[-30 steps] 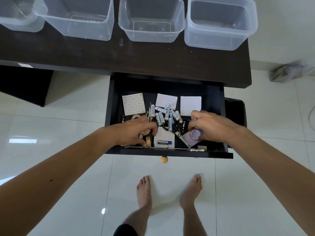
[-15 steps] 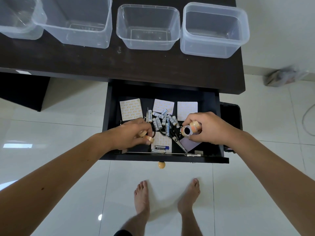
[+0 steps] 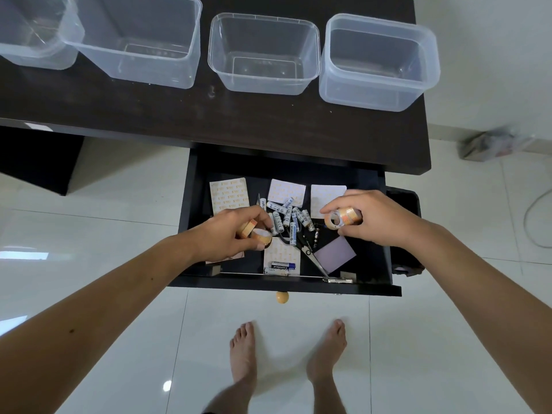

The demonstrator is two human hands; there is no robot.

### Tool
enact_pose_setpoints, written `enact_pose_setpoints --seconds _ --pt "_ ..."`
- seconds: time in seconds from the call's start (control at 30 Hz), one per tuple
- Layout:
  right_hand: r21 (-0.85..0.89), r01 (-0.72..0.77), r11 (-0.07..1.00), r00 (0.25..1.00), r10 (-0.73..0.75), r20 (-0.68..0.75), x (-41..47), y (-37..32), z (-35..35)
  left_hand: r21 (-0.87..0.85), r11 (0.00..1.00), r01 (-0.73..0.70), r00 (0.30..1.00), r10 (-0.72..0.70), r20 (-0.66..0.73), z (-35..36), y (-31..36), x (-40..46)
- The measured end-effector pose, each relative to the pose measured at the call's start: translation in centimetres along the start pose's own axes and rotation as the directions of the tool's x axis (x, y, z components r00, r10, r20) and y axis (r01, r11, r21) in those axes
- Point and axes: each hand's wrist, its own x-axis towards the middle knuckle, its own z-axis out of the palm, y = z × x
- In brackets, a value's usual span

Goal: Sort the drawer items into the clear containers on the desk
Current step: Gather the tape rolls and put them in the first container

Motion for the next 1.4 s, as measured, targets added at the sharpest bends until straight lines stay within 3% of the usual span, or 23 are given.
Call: enact_pose_setpoints --seconds 0.23,0.4,0.63,0.9,1.23,1.4 --pt "-0.157 -0.021 0.987 0.993 0.040 0.115 1.3 0.1 -1.3 0.100 0.994 -0.048 0.998 0.044 0.048 -0.1 -0.4 0.4" --pt "-0.197 -0.014 0.980 0.994 0.034 0.099 1.7 -0.1 -1.1 0.033 0.999 -0.038 0.999 0.038 0.007 -0.2 -0.3 0.6" --pt "-0.418 0.120 0.900 0.990 -0.079 0.116 1.7 0.3 -0.1 -0.168 0.985 0.030 0.998 -0.038 -0.043 -0.3 0.0 0.7" --pt "-0.412 0.116 0.904 0.973 -0.019 0.232 2.9 0.2 -1.2 -0.205 0.978 0.041 0.997 -0.053 -0.052 -0.6 0.2 0.3" --pt "-0.589 0.220 0.778 0.956 -0.052 0.288 3.5 1.3 -0.7 -0.203 0.978 0.051 0.993 -0.072 -0.094 -0.1 0.8 0.0" --pt "-0.526 0.230 0.819 0.956 -0.088 0.281 3.3 1.4 -0.8 -0.193 0.980 0.057 0.989 -0.082 -0.123 0.1 1.1 -0.5"
